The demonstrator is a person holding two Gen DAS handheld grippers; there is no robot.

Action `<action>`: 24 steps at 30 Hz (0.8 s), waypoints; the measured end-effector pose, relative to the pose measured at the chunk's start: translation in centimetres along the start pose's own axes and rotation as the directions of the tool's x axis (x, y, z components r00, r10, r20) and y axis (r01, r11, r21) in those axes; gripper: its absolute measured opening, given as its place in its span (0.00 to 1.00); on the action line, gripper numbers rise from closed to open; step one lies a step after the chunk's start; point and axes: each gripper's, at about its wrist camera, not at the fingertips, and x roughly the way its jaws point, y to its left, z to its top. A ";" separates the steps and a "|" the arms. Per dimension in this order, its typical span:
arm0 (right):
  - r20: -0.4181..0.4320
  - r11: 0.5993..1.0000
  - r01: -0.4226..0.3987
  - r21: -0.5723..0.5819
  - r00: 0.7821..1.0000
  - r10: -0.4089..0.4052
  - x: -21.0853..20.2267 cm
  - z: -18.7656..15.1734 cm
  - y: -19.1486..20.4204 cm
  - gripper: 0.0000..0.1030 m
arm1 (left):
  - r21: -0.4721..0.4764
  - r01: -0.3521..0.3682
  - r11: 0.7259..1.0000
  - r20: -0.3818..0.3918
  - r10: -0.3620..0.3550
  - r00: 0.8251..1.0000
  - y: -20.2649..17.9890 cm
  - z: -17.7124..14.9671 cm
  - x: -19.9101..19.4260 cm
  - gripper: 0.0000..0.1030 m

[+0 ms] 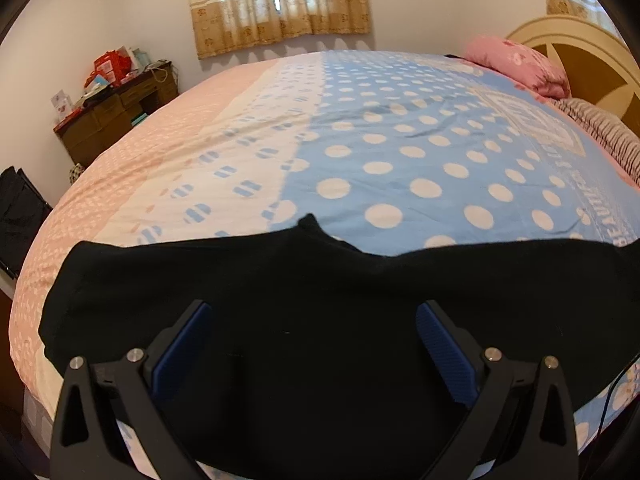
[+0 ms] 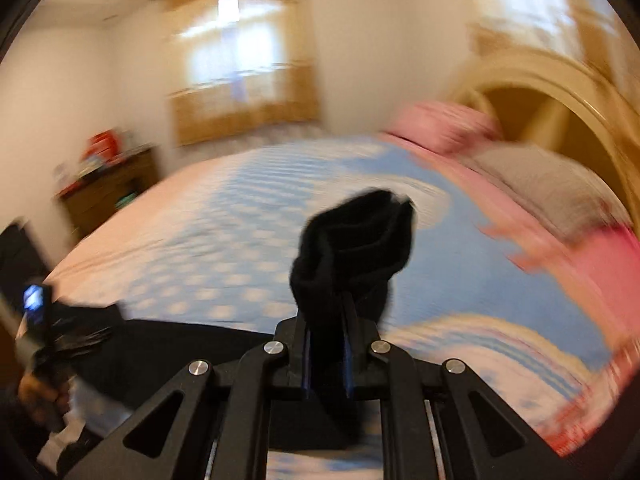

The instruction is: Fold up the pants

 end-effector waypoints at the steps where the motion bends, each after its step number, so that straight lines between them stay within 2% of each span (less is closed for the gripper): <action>1: -0.004 0.999 -0.043 -0.022 0.999 0.043 0.6 -0.2 1.7 0.12 | -0.005 0.003 1.000 0.003 -0.002 1.000 0.2 0.0 -0.1 1.00; 3: -0.035 0.989 -0.130 -0.073 0.991 0.128 2.4 -1.1 5.5 0.12 | -0.010 0.007 1.000 0.011 -0.007 1.000 0.6 0.0 -0.4 1.00; 6: -0.110 0.967 -0.194 -0.164 0.978 0.177 5.9 -4.1 10.9 0.12 | -0.016 0.003 1.000 0.012 -0.002 1.000 1.4 -0.2 -0.6 1.00; 9: -0.169 0.940 -0.204 -0.274 0.972 0.162 9.1 -7.9 15.4 0.12 | -0.019 -0.007 1.000 0.014 0.007 1.000 2.4 -0.5 -0.8 1.00; 12: -0.181 0.919 -0.183 -0.348 0.975 0.126 10.8 -11.0 18.0 0.12 | -0.028 -0.023 0.999 0.010 0.023 1.000 3.7 -0.9 -0.9 1.00; 14: -0.189 0.922 -0.179 -0.342 0.975 0.119 11.5 -12.2 18.4 0.17 | -0.034 -0.026 0.999 0.005 0.027 1.000 4.3 -1.1 -0.8 1.00; 16: -0.179 0.927 -0.201 -0.317 0.972 0.150 11.3 -12.8 18.4 0.44 | -0.039 -0.030 0.999 0.000 0.030 1.000 4.8 -1.3 -0.6 1.00; 17: -0.205 0.925 -0.237 -0.298 0.962 0.181 11.5 -12.8 18.5 0.67 | -0.042 -0.031 0.999 -0.002 0.031 1.000 4.9 -1.4 -0.5 1.00; 18: -0.236 0.923 -0.277 -0.269 0.947 0.215 11.5 -12.7 18.5 0.71 | -0.045 -0.030 0.999 -0.005 0.029 1.000 5.0 -1.5 -0.4 1.00; 20: -0.270 0.911 -0.350 -0.217 0.919 0.288 10.8 -12.6 19.0 0.71 | -0.047 -0.025 0.999 -0.010 0.024 1.000 5.1 -1.4 -0.2 1.00; 22: -0.324 0.863 -0.485 -0.139 0.846 0.424 9.6 -12.2 19.2 0.71 | -0.042 -0.020 0.999 -0.006 0.020 1.000 4.9 -1.4 -0.3 1.00; 24: -0.334 0.802 -0.594 -0.054 0.768 0.547 8.3 -11.3 18.5 0.71 | -0.030 -0.019 0.999 -0.002 0.019 1.000 4.6 -1.3 -0.4 1.00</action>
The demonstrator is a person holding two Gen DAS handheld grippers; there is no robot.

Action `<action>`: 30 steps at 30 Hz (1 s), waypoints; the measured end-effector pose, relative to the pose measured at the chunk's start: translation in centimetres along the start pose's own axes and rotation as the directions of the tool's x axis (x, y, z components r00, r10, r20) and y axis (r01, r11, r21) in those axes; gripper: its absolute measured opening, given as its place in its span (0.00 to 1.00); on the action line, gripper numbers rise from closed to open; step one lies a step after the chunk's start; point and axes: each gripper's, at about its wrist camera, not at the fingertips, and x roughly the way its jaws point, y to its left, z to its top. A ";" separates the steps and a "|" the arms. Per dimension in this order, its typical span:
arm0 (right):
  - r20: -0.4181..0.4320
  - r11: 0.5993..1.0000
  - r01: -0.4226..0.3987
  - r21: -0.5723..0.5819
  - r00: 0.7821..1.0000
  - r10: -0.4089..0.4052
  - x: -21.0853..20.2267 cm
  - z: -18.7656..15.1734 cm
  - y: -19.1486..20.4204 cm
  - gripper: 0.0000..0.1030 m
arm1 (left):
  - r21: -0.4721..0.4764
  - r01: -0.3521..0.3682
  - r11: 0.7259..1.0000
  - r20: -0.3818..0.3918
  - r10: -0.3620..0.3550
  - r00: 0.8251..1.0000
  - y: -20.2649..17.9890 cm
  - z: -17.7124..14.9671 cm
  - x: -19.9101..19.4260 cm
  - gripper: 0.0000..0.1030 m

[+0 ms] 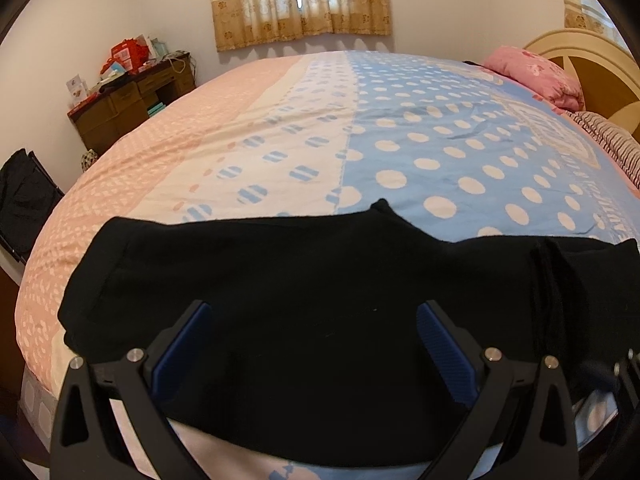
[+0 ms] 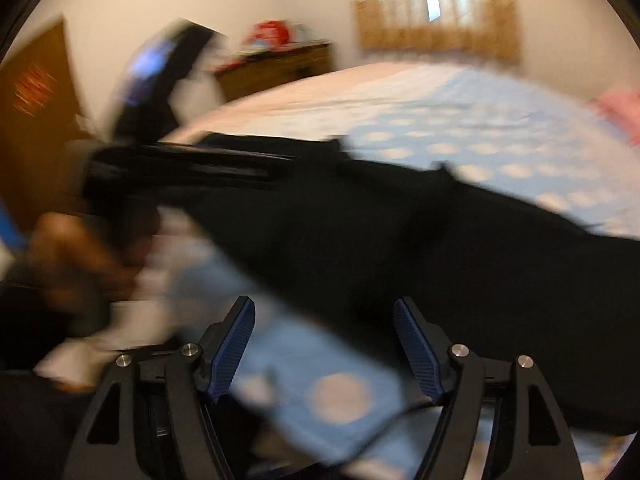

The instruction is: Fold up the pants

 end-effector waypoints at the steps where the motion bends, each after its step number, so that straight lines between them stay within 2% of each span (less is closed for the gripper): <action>1: 0.026 1.000 -0.015 0.017 1.000 0.015 -1.2 0.3 -0.3 0.71 | 0.009 0.002 1.000 0.004 -0.002 1.000 -0.2 0.0 -0.1 1.00; 2: 0.064 0.999 0.009 0.039 0.998 -0.011 -2.3 0.8 -1.0 0.68 | 0.015 0.003 1.000 0.007 -0.003 1.000 -0.3 0.1 -0.2 1.00; 3: 0.090 0.997 0.037 0.068 0.995 -0.043 -2.9 1.3 -1.9 0.48 | 0.022 0.005 1.000 0.011 -0.005 1.000 -0.4 0.2 -0.2 1.00; 4: 0.108 0.992 0.070 0.108 0.991 -0.082 -3.3 1.8 -3.2 0.33 | 0.027 0.005 1.000 0.015 -0.006 1.000 -0.6 0.2 -0.3 1.00; 5: 0.114 0.983 0.109 0.146 0.985 -0.126 -3.2 2.2 -4.5 0.11 | 0.028 0.007 1.000 0.017 -0.007 1.000 -0.7 0.2 -0.3 1.00; 7: 0.125 0.961 0.176 0.211 0.971 -0.206 -2.0 3.0 -6.7 0.10 | 0.021 0.016 1.000 0.016 -0.017 1.000 -1.1 0.3 -0.2 1.00; 11: 0.083 0.961 0.187 0.204 0.975 -0.207 3.2 4.3 -7.2 0.10 | 0.034 0.031 0.999 0.008 -0.031 0.999 -2.3 0.4 -0.1 1.00; 13: 0.073 0.968 0.156 0.196 0.982 -0.173 5.3 4.2 -6.8 0.10 | 0.061 0.026 0.998 0.020 -0.027 0.999 -2.8 0.3 -0.6 1.00; 16: 0.068 0.974 0.118 0.195 0.989 -0.133 6.5 5.0 -6.9 0.10 | 0.086 0.013 0.996 0.043 -0.017 0.999 -3.2 0.4 -1.2 1.00; 18: 0.093 0.971 0.075 0.227 0.991 -0.099 4.9 5.1 -7.2 0.10 | 0.091 0.015 0.996 0.050 -0.020 0.999 -3.4 0.8 -1.4 1.00; 19: 0.134 0.968 0.064 0.243 0.986 -0.099 2.9 4.8 -7.1 0.10 | 0.094 0.020 0.995 0.052 -0.025 0.998 -3.6 1.0 -1.4 1.00; 20: 0.170 0.965 0.071 0.252 0.979 -0.116 1.0 4.7 -7.3 0.10 | 0.099 0.027 0.995 0.054 -0.033 0.998 -3.9 1.3 -1.4 1.00; 22: 0.220 0.949 0.173 0.262 0.947 -0.233 -3.5 4.1 -8.3 0.10 | 0.118 0.050 0.992 0.072 -0.059 0.996 -4.8 1.8 -1.6 1.00; 23: 0.220 0.928 0.256 0.270 0.922 -0.319 -5.3 3.7 -9.0 0.10 | 0.131 0.067 0.989 0.084 -0.078 0.993 -5.5 2.0 -1.8 1.00; 24: 0.204 0.883 0.372 0.285 0.877 -0.435 -7.5 3.0 -9.9 0.10 | 0.144 0.085 0.986 0.091 -0.098 0.991 -6.2 2.1 -1.9 1.00; 26: 0.157 0.828 0.466 0.313 0.834 -0.529 -9.5 1.9 -11.4 0.10 | 0.168 0.113 0.979 0.095 -0.130 0.987 -7.6 2.1 -1.9 1.00; 27: 0.123 0.810 0.483 0.333 0.829 -0.545 -10.3 1.2 -12.2 0.10 | 0.183 0.126 0.975 0.094 -0.145 0.985 -8.7 2.0 -1.8 1.00; 30: 0.063 0.800 0.458 0.386 0.853 -0.518 -10.6 -1.3 -12.9 0.10 | 0.203 0.139 0.969 0.074 -0.157 0.985 -11.1 1.6 -1.1 1.00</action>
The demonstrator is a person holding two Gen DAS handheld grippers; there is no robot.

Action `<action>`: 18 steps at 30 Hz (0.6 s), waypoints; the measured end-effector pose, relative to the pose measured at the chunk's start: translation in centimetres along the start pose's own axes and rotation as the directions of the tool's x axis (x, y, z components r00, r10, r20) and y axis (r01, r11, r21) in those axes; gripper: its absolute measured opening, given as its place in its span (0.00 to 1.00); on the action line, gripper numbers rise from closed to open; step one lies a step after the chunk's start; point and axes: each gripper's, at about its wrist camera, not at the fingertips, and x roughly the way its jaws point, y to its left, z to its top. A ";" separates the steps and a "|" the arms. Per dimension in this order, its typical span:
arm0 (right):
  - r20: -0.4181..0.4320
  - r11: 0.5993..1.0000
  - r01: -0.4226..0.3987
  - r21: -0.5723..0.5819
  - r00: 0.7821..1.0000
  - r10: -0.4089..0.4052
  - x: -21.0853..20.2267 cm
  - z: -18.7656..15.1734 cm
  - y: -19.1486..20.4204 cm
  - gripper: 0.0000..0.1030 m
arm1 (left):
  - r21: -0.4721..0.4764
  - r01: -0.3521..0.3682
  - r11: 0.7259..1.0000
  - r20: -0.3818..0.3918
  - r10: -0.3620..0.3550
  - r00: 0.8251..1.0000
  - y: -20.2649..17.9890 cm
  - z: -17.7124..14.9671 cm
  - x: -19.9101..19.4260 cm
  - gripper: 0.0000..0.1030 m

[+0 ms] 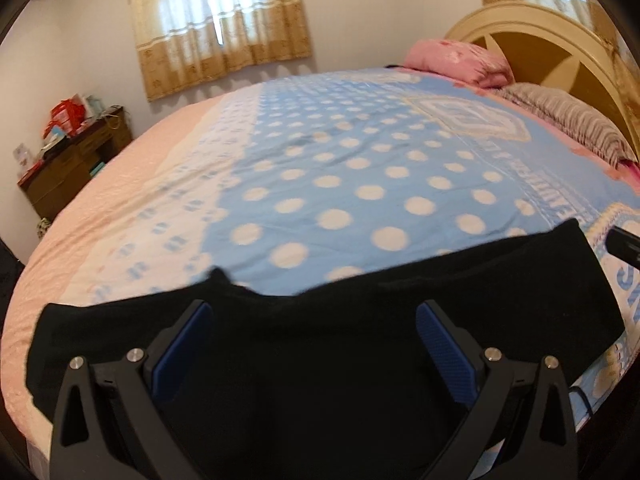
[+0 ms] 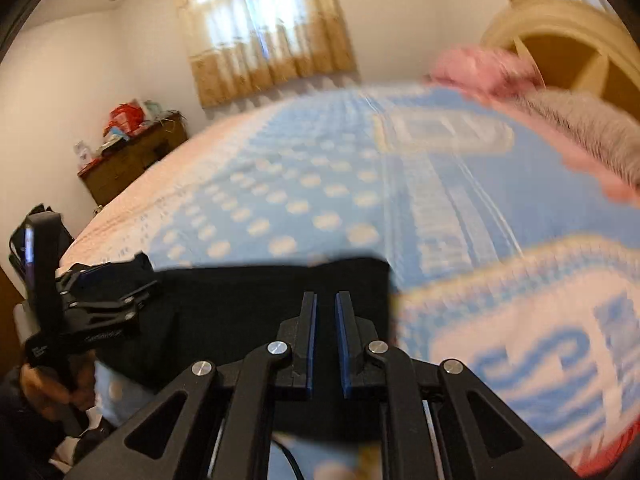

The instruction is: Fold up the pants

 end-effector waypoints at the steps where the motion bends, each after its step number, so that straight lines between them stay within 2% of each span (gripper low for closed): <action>1: -0.015 1.000 0.006 -0.004 1.000 -0.006 0.0 -0.7 -0.1 0.10 | 0.002 0.001 1.000 -0.016 -0.001 1.000 -0.7 -0.1 0.6 1.00; 5: -0.076 0.997 0.071 -0.017 0.994 -0.072 1.7 -3.7 -0.8 0.10 | 0.014 -0.024 1.000 -0.097 0.025 0.995 -2.1 -0.9 2.8 1.00; 8: -0.074 0.996 0.093 -0.002 0.993 -0.093 1.3 -2.8 -0.3 0.10 | -0.026 -0.001 1.000 -0.101 -0.002 0.995 -1.8 -1.2 3.0 1.00; 12: 0.055 0.998 0.064 -0.031 0.997 -0.062 0.1 -0.5 1.1 0.10 | -0.021 -0.004 1.000 -0.102 0.002 0.995 -1.8 -1.1 2.8 1.00; 13: 0.063 0.997 0.067 -0.046 0.996 -0.064 0.6 0.0 1.5 0.10 | -0.020 -0.006 1.000 -0.103 0.004 0.995 -1.9 -1.1 2.7 1.00; 15: 0.052 0.995 0.078 -0.060 0.996 -0.075 2.7 0.5 2.0 0.10 | -0.020 -0.008 1.000 -0.104 0.006 0.995 -1.9 -1.2 2.6 1.00; 18: -0.047 0.990 0.132 -0.039 0.990 -0.134 6.7 -0.1 1.6 0.10 | -0.016 -0.010 1.000 -0.115 0.008 0.993 -1.7 -1.1 2.4 1.00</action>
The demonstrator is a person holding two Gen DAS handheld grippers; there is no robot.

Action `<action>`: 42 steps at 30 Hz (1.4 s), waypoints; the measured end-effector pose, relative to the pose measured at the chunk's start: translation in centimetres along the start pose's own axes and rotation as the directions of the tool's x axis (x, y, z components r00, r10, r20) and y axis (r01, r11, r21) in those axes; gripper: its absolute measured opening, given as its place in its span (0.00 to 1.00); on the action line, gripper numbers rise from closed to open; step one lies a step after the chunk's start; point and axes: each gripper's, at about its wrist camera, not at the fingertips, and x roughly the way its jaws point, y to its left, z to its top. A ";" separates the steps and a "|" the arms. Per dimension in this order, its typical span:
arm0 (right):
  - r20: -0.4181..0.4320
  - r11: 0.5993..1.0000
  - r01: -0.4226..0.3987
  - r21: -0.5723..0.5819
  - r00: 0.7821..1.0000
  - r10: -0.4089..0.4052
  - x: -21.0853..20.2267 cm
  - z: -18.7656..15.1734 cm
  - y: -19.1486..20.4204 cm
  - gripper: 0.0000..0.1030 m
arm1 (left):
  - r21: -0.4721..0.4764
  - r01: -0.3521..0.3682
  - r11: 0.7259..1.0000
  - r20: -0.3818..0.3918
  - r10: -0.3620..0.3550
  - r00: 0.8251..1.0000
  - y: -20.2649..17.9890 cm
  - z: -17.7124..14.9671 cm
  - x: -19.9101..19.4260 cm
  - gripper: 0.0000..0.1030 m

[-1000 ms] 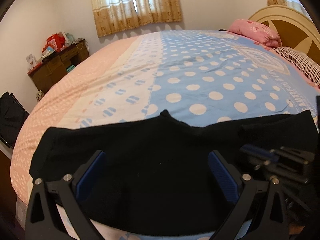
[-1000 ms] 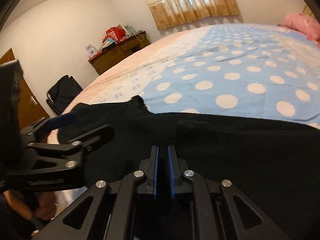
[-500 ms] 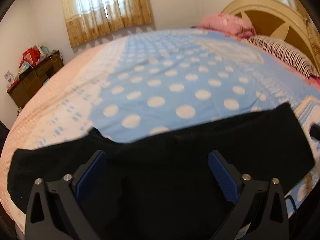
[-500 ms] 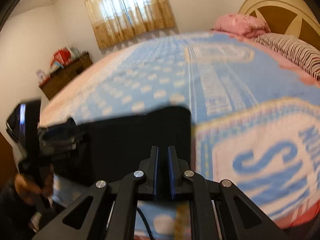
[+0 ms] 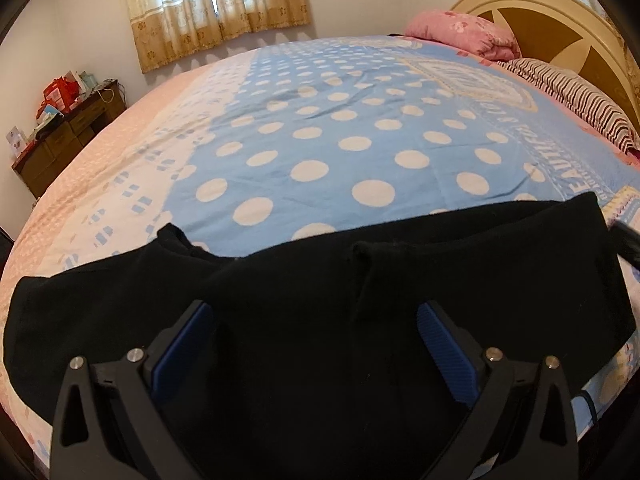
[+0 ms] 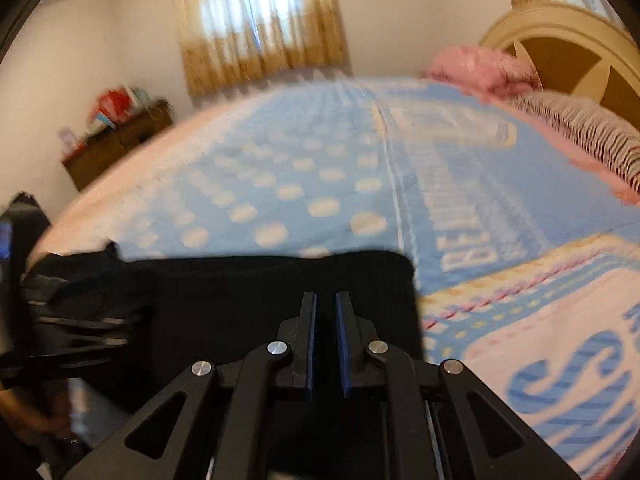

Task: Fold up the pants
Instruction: 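Grasp the pants edge with the left gripper while the right gripper holds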

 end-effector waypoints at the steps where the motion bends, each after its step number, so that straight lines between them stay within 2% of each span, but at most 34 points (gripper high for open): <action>1: 0.042 1.000 -0.007 0.023 0.999 0.006 -0.5 -0.1 -0.1 0.10 | 0.007 -0.006 1.000 0.001 0.006 1.000 0.2 0.0 -0.1 1.00; 2: 0.035 0.999 -0.017 0.043 0.999 0.016 -0.6 -0.1 -0.2 0.14 | 0.015 -0.015 1.000 0.007 0.015 1.000 0.4 0.0 -0.4 1.00; 3: 0.017 0.997 -0.042 0.063 0.999 0.041 -0.7 0.2 -0.3 0.22 | 0.020 -0.027 0.999 0.014 0.026 1.000 0.9 0.0 -0.7 1.00; 4: 0.007 0.994 -0.064 0.085 0.998 0.064 -1.0 0.3 -0.4 0.24 | 0.018 -0.033 0.999 0.020 0.032 0.999 1.5 -0.1 -1.0 1.00; 6: 0.049 0.984 -0.121 0.130 0.992 0.115 -2.7 0.4 -0.1 0.25 | -0.006 -0.038 0.999 0.030 0.038 0.999 3.3 -0.3 -1.5 1.00; 8: 0.105 0.980 -0.162 0.117 0.983 0.150 -4.2 0.7 0.9 0.27 | -0.052 -0.055 0.997 0.025 0.057 0.998 5.4 -0.6 -1.7 1.00; 10: 0.147 0.973 -0.204 0.108 0.971 0.188 -5.4 0.7 2.7 0.43 | -0.126 -0.080 0.989 0.010 0.081 0.997 8.1 -0.9 -1.7 1.00; 11: 0.162 0.965 -0.241 0.104 0.961 0.222 -5.8 0.5 3.8 0.58 | -0.149 -0.087 0.985 0.006 0.089 0.996 9.0 -1.0 -1.7 1.00; 12: 0.170 0.960 -0.264 0.094 0.954 0.246 -6.1 0.6 4.7 0.63 | -0.178 -0.100 0.979 -0.001 0.101 0.995 10.2 -1.2 -1.7 1.00; 15: 0.155 0.948 -0.316 0.029 0.938 0.309 -6.3 0.3 8.4 0.63 | -0.231 -0.155 0.961 -0.014 0.156 0.988 13.2 -1.7 -1.8 1.00; 18: 0.113 0.940 -0.340 -0.032 0.933 0.341 -5.5 -0.3 11.7 0.63 | -0.262 -0.210 0.942 -0.020 0.212 0.977 15.7 -2.4 -2.1 1.00; 22: 0.050 0.920 -0.386 -0.069 0.920 0.389 -4.8 -1.3 14.0 0.63 | -0.320 -0.282 0.905 -0.040 0.285 0.958 19.9 -3.8 -2.8 1.00; 26: 0.059 0.909 -0.408 -0.083 0.909 0.413 -5.4 -1.7 15.0 0.63 | -0.454 -0.307 0.837 -0.054 0.318 0.947 24.8 -5.7 -4.1 1.00; 31: 0.056 0.894 -0.427 -0.132 0.898 0.437 -6.1 -2.1 16.2 0.63 | -0.619 -0.338 0.709 -0.096 0.358 0.929 30.1 -8.9 -5.3 1.00; 33: 0.042 0.891 -0.433 -0.139 0.896 0.442 -5.9 -2.3 16.5 0.63 | -0.673 -0.320 0.667 -0.093 0.352 0.931 30.9 -10.1 -5.6 0.99; 34: 0.032 0.889 -0.438 -0.138 0.895 0.446 -5.8 -2.4 16.6 0.63 | -0.694 -0.295 0.657 -0.082 0.334 0.939 31.1 -10.7 -5.7 0.97; 36: 0.018 0.887 -0.441 -0.135 0.894 0.447 -5.5 -2.5 16.6 0.63 | -0.717 -0.255 0.649 -0.067 0.299 0.952 30.7 -11.1 -5.4 0.87; 37: 0.015 0.887 -0.443 -0.132 0.894 0.449 -5.5 -2.5 16.6 0.63 | -0.729 -0.239 0.641 -0.063 0.285 0.957 30.5 -11.3 -5.3 0.85; 42: 0.019 0.890 -0.437 -0.130 0.896 0.443 -5.6 -2.5 16.4 0.63 | -0.785 -0.184 0.592 -0.022 0.271 0.962 28.7 -11.5 -5.0 0.84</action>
